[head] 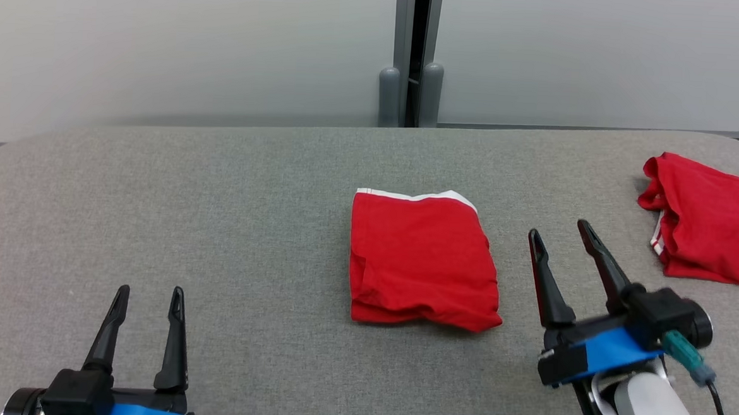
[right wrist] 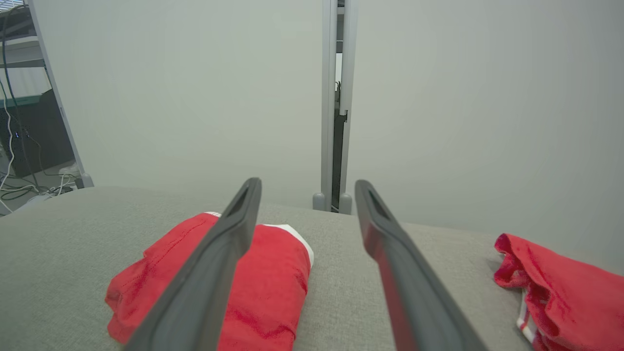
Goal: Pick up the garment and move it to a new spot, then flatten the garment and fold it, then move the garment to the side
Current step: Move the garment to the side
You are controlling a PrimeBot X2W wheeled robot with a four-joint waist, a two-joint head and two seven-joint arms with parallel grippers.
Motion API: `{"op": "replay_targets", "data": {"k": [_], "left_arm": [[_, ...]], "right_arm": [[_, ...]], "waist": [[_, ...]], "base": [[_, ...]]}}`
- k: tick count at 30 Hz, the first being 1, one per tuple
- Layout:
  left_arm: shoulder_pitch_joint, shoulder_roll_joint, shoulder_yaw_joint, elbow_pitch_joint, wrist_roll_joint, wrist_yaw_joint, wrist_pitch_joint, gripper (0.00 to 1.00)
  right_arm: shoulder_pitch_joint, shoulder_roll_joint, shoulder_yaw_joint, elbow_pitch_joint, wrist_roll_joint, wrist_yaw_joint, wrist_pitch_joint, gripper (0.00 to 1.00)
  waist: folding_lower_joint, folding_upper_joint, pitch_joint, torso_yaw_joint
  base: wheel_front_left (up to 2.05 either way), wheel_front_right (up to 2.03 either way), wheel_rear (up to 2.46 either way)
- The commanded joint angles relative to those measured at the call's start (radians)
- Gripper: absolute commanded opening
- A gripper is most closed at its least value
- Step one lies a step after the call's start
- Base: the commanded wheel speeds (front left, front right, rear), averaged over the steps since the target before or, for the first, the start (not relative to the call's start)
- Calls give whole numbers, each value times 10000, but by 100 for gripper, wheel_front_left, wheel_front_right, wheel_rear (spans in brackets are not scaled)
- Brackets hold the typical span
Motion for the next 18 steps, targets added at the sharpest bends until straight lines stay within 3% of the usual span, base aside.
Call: {"op": "replay_targets", "data": {"k": [1, 9, 18], "left_arm": [[-227, 33, -56, -24, 3, -36, -26, 100], [-781, 31, -409, 2, -164, 89, -27, 100], [-1114, 33, -569, -83, -296, 215, -27, 100]], "right_arm": [[-665, -113, 194, 364, 94, -4, 60, 100], [-2550, -210, 538, 2427, 51, -4, 722, 100], [-3230, -289, 381, 4847, 171, -4, 764, 100]], "waist": [[0, 0, 275, 182], [0, 0, 947, 817], [0, 0, 1570, 1248]], "base": [[0, 0, 0], [0, 0, 0], [0, 0, 0]]}}
